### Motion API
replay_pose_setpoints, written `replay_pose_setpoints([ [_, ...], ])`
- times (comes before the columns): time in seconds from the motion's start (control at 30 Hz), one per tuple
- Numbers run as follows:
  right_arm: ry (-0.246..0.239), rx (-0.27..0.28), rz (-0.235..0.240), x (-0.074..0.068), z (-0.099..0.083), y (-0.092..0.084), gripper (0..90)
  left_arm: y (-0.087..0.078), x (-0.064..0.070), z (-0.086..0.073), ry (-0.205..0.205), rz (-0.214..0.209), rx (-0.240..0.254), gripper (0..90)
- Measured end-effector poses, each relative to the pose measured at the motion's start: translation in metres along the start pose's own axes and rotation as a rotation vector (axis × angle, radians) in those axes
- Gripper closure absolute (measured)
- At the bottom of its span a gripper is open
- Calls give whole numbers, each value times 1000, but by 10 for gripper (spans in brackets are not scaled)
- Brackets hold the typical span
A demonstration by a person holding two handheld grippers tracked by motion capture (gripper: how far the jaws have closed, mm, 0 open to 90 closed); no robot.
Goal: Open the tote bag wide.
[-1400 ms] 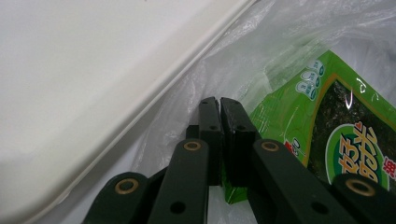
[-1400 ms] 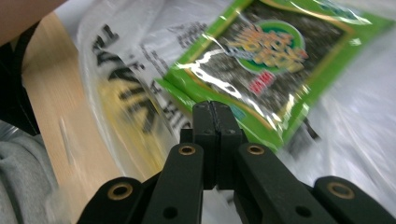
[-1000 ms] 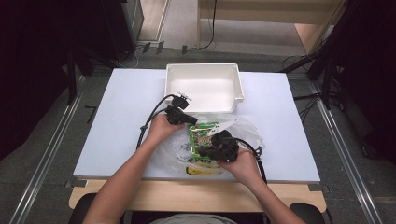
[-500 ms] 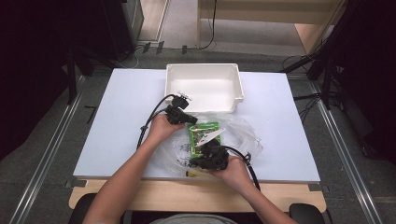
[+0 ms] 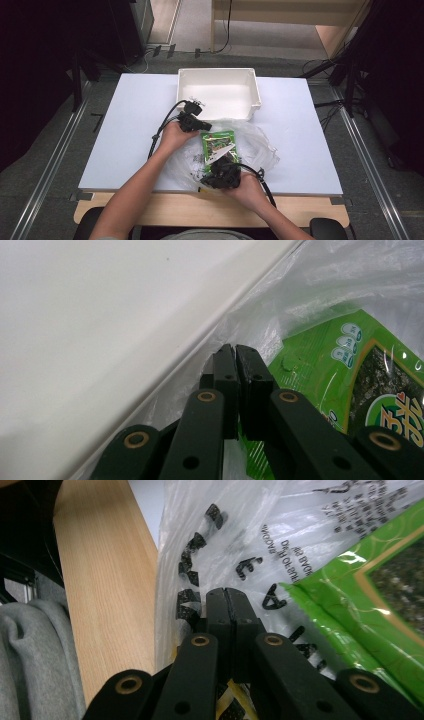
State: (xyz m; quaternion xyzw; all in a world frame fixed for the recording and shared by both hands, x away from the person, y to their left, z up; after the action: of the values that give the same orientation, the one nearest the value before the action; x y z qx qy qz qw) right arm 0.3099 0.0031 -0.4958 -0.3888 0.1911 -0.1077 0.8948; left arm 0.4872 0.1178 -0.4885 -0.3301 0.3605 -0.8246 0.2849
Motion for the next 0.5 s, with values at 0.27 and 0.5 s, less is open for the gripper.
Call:
replay_pose_setpoints([
  [0.27, 3, 47, -35, 5, 8, -15, 886, -15, 7, 4, 1, -15, 29, 840],
  [0.5, 5, 72, -64, 13, 17, -29, 823, -29, 16, 7, 10, -34, 44, 728],
])
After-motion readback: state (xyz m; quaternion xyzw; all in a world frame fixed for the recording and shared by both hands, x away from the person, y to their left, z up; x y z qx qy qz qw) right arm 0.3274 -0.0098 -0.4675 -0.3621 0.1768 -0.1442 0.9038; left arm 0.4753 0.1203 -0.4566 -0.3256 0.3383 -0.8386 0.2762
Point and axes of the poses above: each handheld gripper's, and its own axes: y roughly forward along the jaws, z roughly out of its top, x roughly to its right, the point moved 4 cm from there along y, roughly forward along the jaws, and after that the axes turned 6 degrees about -y, right-handed, at the moved point
